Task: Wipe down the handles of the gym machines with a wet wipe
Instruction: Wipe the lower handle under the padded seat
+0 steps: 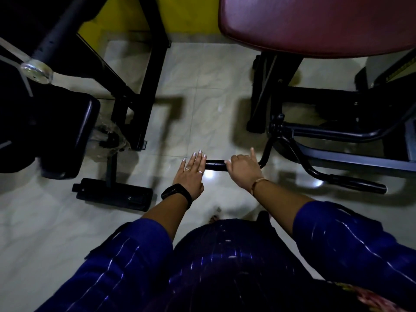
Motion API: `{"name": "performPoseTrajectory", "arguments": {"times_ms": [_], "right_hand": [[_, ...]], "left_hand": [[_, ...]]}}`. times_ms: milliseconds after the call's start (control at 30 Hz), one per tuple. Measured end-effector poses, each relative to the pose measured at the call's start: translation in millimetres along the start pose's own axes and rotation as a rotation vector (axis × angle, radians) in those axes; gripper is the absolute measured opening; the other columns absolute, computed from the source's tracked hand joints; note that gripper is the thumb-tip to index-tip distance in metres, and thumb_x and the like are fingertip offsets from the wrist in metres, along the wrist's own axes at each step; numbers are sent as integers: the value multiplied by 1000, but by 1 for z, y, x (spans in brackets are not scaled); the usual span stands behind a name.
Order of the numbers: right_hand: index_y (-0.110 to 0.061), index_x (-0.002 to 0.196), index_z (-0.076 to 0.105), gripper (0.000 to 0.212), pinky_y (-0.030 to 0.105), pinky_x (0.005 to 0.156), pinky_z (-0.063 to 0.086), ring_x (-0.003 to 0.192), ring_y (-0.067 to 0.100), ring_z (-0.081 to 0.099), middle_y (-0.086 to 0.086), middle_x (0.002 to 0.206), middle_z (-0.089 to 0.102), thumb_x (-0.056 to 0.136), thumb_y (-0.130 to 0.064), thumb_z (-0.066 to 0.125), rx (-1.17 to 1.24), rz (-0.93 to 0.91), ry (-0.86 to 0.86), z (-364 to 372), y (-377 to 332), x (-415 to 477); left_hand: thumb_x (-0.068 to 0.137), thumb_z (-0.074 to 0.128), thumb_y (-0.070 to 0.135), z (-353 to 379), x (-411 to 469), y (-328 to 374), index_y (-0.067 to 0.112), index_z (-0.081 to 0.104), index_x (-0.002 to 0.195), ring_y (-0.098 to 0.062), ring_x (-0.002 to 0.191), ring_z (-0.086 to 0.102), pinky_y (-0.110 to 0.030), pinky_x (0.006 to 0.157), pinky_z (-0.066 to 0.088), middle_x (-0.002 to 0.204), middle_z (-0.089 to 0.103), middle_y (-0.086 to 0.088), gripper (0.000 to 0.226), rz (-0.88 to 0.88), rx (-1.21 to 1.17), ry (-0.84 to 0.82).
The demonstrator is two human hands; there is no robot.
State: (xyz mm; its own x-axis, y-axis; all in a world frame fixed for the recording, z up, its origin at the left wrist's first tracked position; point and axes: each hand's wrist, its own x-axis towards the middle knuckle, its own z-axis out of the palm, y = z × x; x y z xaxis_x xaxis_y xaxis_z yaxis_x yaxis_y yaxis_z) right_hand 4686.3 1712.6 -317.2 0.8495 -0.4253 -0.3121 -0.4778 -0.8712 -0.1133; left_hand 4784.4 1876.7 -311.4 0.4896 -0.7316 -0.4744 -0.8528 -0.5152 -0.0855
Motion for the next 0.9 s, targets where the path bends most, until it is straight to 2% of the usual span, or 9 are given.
{"name": "performPoseTrajectory", "arguments": {"times_ms": [167, 333, 367, 433, 500, 600, 733, 833, 900], "right_hand": [[-6, 147, 31, 64, 45, 119, 3, 140, 30, 32, 16, 148, 39, 98, -47, 29, 22, -137, 21, 23, -11, -26], [-12, 153, 6, 65, 41, 115, -12, 147, 17, -4, 8, 161, 7, 100, -42, 28, 133, -17, 54, 35, 11, -57], [-12, 154, 6, 65, 42, 114, -14, 148, 18, -4, 8, 161, 7, 101, -41, 29, 153, 14, 27, 32, 12, -53], [-7, 147, 32, 57, 45, 116, -11, 145, 26, 23, 15, 152, 35, 101, -40, 34, 174, 86, 42, 20, 6, -37], [-7, 120, 58, 42, 51, 117, -1, 118, 32, 52, 16, 119, 62, 100, -35, 35, 159, 137, 15, 3, -5, -14], [-9, 110, 61, 37, 51, 116, 6, 107, 33, 58, 15, 108, 65, 99, -29, 31, 137, 20, -135, -13, -19, 11], [-11, 148, 31, 50, 45, 117, 6, 136, 28, 37, 11, 147, 42, 100, -23, 36, 193, -226, -70, -1, -24, -5], [-18, 153, 19, 55, 41, 118, 2, 147, 20, 17, 3, 159, 22, 102, -20, 36, 205, -342, -9, 11, -2, -24], [-17, 152, 25, 52, 41, 118, 3, 144, 20, 27, 4, 155, 31, 101, -20, 38, 198, -288, -11, 12, 13, -18]], "left_hand": [[96, 44, 29, 3, 0, -2, 9, -18, 151, -23, 150, -13, -42, 120, -1, 162, -16, -8, 85, 0, 11, -1], [96, 43, 29, 3, 1, -1, 9, -18, 152, -23, 150, -12, -42, 120, -1, 162, -16, -8, 85, -2, -2, 9], [96, 43, 29, 4, 1, -1, 9, -17, 152, -23, 150, -12, -42, 120, -1, 162, -15, -7, 85, -3, -8, 8], [96, 44, 29, 5, 1, -1, 9, -18, 152, -22, 150, -12, -42, 120, -1, 162, -15, -7, 86, -5, -31, 2], [95, 45, 28, 5, 1, 0, 9, -17, 152, -23, 150, -12, -42, 120, -1, 162, -15, -7, 86, -3, -86, -20], [97, 47, 22, -1, 1, 7, 14, -7, 155, -25, 150, -7, -40, 121, 9, 163, -9, -5, 80, -61, -587, -59], [103, 39, 22, -23, 8, 21, 20, 21, 154, -17, 145, 25, -27, 113, 20, 159, 21, -4, 55, -461, -1678, -80], [103, 33, 33, -32, 13, 19, 17, 38, 146, -17, 139, 38, -32, 113, 23, 144, 47, -6, 46, -695, -2116, -79], [101, 33, 35, -31, 14, 13, 16, 33, 149, -21, 136, 44, -33, 111, 27, 144, 49, -10, 52, -745, -2235, -67]]}}
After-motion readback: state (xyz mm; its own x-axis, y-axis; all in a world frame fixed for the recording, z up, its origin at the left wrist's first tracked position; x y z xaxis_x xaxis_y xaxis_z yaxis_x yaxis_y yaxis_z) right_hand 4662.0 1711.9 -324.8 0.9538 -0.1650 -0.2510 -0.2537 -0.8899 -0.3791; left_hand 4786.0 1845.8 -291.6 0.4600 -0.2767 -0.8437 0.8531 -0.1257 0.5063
